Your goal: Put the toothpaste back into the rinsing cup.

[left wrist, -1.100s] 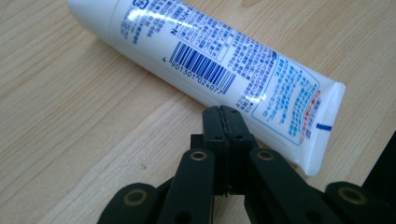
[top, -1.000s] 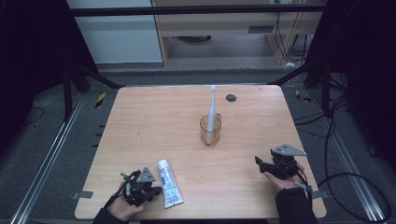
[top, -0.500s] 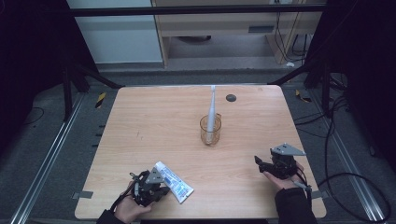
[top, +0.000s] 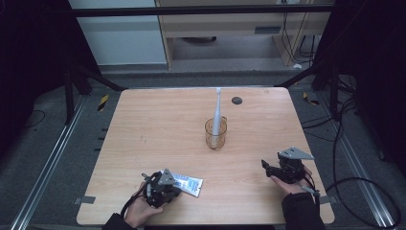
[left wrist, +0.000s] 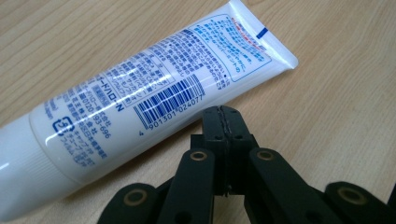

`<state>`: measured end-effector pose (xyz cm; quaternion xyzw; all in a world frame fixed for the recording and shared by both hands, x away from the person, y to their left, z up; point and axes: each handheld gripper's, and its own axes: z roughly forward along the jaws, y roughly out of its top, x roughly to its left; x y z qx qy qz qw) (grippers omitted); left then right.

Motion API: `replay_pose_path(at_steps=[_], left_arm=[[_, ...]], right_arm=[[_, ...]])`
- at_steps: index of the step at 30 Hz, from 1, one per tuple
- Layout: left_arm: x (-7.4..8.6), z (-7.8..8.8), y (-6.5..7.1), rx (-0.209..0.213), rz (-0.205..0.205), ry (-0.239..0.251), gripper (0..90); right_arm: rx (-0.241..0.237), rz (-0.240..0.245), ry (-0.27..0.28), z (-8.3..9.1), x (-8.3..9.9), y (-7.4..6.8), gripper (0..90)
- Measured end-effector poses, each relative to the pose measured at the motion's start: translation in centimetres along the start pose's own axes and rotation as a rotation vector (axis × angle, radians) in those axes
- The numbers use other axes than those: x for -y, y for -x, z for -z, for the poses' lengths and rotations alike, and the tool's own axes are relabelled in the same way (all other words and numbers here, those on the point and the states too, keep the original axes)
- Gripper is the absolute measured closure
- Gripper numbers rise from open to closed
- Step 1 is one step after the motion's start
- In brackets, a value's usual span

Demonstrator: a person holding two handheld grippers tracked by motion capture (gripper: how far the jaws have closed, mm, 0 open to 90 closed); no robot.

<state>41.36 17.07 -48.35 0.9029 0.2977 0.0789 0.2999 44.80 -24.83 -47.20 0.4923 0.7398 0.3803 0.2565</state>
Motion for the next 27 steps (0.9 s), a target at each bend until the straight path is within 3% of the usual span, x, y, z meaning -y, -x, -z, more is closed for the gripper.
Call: replay_pose_path(at_steps=[27], left_arm=[[-2.9,-2.0,-0.7,-0.034,0.005,0.034,89.6]], right_arm=[[0.000,-0.007,0.001,0.0,0.1,0.2,29.3]])
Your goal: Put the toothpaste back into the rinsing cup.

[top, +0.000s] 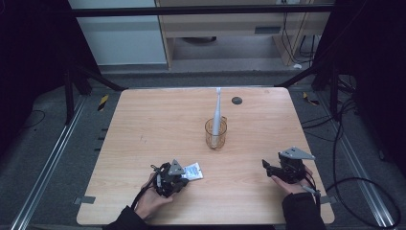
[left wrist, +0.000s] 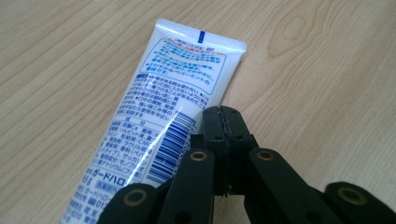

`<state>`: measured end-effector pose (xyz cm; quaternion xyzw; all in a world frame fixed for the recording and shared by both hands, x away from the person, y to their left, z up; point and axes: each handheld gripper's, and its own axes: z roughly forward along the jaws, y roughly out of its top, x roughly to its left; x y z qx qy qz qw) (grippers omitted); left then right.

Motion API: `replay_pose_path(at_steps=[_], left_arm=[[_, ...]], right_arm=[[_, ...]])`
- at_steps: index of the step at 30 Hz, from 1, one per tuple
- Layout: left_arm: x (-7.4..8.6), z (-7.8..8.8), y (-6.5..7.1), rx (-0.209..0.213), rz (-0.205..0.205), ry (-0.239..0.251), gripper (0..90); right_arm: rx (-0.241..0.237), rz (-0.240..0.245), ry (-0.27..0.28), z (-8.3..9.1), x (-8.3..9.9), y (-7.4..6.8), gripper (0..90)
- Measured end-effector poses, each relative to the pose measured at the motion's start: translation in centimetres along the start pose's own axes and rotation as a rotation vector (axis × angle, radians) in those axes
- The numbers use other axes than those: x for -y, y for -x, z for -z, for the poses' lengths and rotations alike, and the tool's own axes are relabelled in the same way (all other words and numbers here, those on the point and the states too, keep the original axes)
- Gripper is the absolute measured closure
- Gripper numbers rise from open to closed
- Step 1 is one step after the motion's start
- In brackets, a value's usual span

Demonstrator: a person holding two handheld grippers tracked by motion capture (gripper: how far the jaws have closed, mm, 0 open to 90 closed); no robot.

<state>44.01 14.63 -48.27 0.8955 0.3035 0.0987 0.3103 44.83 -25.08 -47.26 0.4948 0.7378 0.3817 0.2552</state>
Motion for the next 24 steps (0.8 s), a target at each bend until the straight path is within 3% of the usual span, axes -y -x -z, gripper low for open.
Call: replay_pose_path(at_steps=[9,13,18,24], left_arm=[[-0.3,-0.1,0.0,-0.009,0.013,0.012,89.7],[-0.6,1.0,-0.2,-0.016,0.021,0.045,89.6],[-0.7,3.4,-2.0,-0.067,0.061,0.108,89.6],[0.3,4.6,-5.1,-0.138,0.133,0.098,89.6]], right_arm=[[-0.002,0.002,0.001,-0.1,0.0,-0.1,29.4],[0.001,0.004,-0.002,-0.1,0.0,0.0,29.4],[0.005,-0.001,-0.001,0.0,0.1,0.2,29.4],[0.009,-0.001,-0.002,0.0,0.1,0.3,29.4]])
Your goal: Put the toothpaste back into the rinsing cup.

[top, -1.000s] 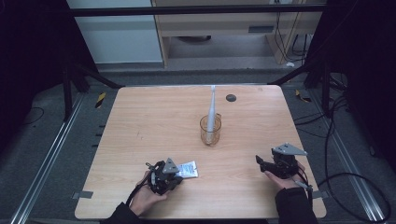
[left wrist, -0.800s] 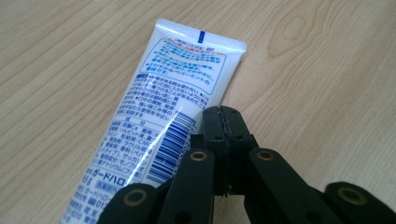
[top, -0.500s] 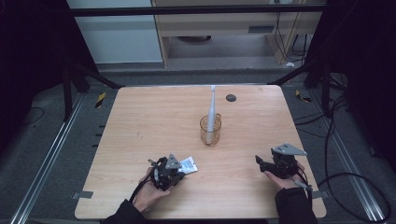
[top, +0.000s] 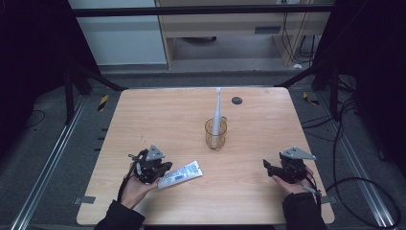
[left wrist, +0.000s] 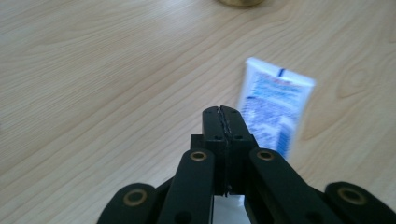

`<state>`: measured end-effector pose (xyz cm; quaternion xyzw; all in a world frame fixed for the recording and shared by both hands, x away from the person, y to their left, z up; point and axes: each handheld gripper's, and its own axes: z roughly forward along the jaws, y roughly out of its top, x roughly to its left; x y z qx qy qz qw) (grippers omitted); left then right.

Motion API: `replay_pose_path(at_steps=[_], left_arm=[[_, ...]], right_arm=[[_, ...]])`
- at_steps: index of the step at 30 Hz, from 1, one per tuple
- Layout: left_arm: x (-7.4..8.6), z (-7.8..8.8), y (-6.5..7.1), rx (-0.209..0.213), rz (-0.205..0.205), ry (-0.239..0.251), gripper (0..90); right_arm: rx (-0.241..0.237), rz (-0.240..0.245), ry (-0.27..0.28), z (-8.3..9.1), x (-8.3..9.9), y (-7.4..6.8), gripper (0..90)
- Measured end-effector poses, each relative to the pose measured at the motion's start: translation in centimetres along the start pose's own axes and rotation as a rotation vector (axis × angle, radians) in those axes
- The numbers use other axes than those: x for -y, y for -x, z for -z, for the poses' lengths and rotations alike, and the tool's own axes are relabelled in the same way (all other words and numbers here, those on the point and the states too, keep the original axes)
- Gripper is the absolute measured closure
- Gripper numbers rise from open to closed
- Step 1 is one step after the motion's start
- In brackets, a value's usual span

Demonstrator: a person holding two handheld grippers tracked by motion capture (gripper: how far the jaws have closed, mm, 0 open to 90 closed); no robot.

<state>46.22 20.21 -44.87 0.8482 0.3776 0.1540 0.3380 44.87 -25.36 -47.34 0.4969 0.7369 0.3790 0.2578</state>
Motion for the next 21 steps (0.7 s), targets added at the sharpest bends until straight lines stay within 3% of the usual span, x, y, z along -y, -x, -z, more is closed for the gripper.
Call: replay_pose_path(at_steps=[4,7,17,21], left_arm=[[0.6,-0.4,-1.6,-0.023,0.029,-0.034,89.6],[1.1,-0.6,-2.1,-0.020,0.037,-0.060,89.6],[1.9,-0.8,-1.6,0.011,0.027,-0.107,89.6],[2.2,-0.7,-1.2,0.020,0.004,-0.124,89.6]], right_arm=[[0.002,-0.003,-0.002,0.0,0.1,0.1,29.4],[0.001,0.001,-0.003,-0.1,0.1,0.1,29.4],[0.007,-0.004,0.001,0.1,0.1,0.3,29.4],[0.005,-0.002,-0.001,0.1,0.1,0.2,29.4]])
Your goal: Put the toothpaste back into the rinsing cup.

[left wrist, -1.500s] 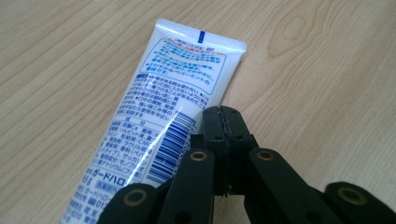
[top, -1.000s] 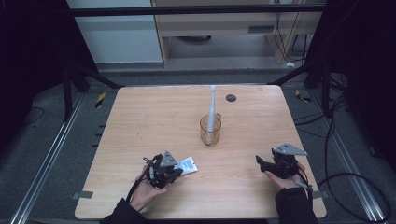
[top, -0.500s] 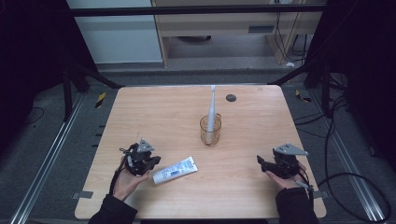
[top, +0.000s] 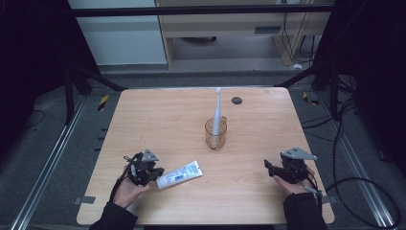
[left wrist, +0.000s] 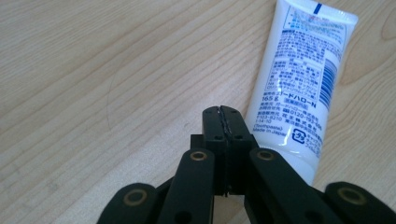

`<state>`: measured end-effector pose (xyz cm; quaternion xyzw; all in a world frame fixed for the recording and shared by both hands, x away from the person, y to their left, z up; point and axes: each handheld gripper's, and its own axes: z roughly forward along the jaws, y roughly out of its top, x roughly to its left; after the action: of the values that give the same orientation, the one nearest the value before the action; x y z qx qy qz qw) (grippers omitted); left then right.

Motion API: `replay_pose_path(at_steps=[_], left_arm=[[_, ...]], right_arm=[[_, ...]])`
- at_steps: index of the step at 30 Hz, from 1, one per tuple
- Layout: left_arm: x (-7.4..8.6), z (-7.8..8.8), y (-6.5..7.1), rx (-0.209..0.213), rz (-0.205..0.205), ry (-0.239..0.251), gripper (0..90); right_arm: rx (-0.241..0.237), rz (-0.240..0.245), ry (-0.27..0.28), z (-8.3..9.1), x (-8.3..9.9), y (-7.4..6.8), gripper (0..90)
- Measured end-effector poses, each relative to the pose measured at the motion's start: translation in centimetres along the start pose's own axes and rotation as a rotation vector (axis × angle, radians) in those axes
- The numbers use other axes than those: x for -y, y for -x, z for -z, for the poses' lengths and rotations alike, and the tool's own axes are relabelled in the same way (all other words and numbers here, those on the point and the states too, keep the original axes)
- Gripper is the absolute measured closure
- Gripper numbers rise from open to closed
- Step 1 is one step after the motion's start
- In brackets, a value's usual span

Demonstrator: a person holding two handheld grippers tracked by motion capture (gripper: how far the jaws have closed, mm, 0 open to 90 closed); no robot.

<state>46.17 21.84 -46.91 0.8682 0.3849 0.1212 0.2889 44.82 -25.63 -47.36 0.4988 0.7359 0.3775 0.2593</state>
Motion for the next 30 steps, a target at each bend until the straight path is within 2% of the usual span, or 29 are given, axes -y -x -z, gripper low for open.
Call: replay_pose_path(at_steps=[7,11,14,17,21,24,30], left_arm=[[0.3,0.2,0.2,0.006,-0.006,0.001,89.6],[0.7,0.3,0.9,0.021,-0.018,-0.002,89.6],[0.6,0.4,1.1,0.015,-0.021,-0.001,89.5],[0.5,0.5,0.9,0.009,-0.004,0.002,88.3],[0.2,0.9,0.4,-0.007,0.015,0.017,83.6],[-0.4,1.9,-0.3,-0.016,0.027,0.056,78.7],[-1.6,2.7,-0.4,-0.032,0.010,0.074,68.6]], right_arm=[[0.002,0.000,0.001,0.1,0.0,0.1,29.4],[0.000,0.000,0.001,0.0,0.0,0.1,29.4],[0.002,0.003,0.004,0.1,0.0,0.1,29.4],[0.003,0.003,0.005,0.1,0.0,0.2,29.4],[0.003,0.000,0.000,0.1,0.0,0.2,29.4],[0.004,-0.007,-0.003,0.0,0.0,0.2,29.3],[0.002,-0.010,0.002,0.1,-0.1,0.4,28.9]])
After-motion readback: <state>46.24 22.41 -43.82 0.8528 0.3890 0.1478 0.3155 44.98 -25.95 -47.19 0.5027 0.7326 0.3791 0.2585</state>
